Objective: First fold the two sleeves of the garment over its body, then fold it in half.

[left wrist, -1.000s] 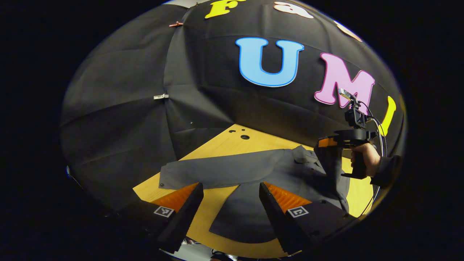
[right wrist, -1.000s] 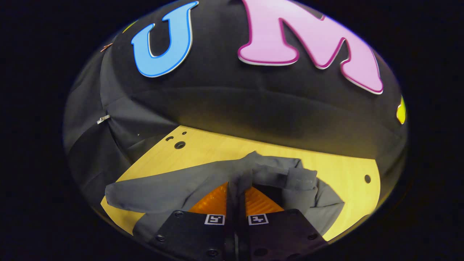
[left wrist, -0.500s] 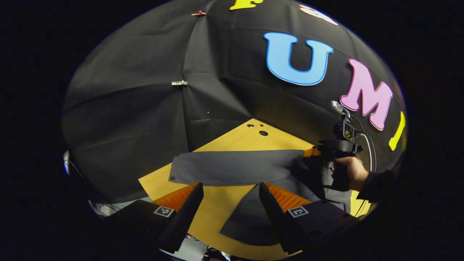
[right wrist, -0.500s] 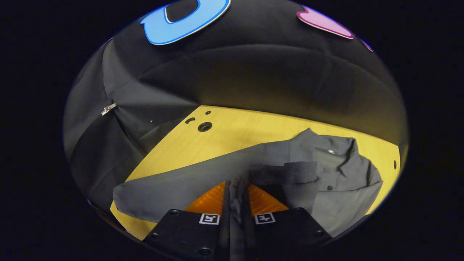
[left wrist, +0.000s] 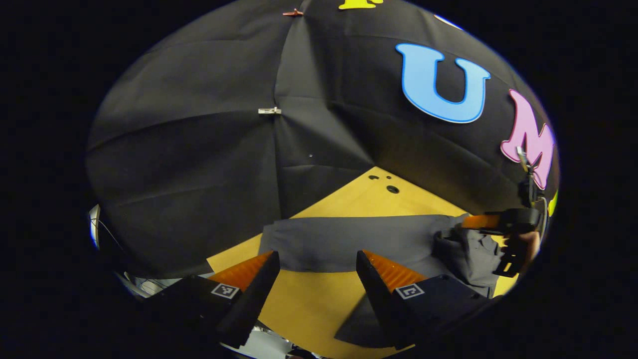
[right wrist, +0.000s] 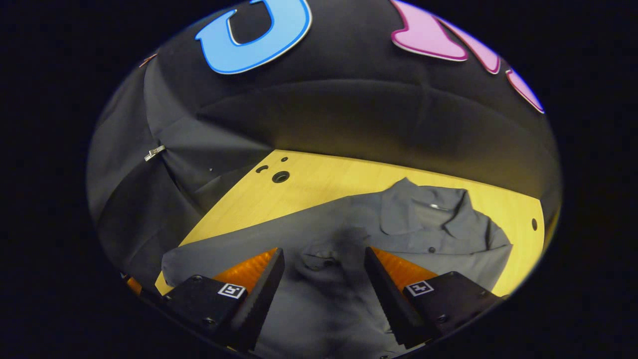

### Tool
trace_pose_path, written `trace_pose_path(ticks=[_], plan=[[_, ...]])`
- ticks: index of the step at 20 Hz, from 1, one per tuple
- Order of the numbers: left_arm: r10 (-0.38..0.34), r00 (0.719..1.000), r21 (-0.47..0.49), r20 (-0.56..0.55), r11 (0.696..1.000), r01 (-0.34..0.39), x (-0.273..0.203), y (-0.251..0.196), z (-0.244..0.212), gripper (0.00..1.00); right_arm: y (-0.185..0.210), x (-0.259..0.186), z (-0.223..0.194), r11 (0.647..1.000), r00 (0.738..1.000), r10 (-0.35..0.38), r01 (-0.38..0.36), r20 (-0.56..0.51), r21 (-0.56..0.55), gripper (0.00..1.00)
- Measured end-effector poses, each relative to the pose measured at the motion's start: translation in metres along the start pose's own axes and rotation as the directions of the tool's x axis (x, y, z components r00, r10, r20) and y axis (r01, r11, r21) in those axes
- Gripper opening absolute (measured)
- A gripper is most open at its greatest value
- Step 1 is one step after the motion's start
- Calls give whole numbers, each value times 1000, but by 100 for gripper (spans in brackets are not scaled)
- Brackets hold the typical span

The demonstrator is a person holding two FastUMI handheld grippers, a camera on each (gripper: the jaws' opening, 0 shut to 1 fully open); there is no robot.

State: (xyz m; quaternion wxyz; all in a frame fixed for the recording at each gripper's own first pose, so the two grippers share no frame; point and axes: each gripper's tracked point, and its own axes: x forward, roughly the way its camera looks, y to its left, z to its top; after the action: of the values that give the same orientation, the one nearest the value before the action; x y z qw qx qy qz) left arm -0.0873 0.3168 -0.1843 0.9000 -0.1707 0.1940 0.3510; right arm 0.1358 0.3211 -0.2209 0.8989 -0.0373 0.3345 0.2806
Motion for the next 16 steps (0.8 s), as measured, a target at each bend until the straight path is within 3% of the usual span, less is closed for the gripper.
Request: trace_pose_path(ticks=[6,14,16], plan=[[69,995,-72,-78,995,-75,66,44,-17,98,-65,-85,-8,991,990,-121,117,72,60,99],[125,981,18,-151,992,-124,134,69,-46,95,-125,-193,-48,955,954,-283,269,105,124,99],[137,977,26,-166,991,-135,147,71,-51,100,-135,-213,-66,945,943,-319,308,94,112,99]])
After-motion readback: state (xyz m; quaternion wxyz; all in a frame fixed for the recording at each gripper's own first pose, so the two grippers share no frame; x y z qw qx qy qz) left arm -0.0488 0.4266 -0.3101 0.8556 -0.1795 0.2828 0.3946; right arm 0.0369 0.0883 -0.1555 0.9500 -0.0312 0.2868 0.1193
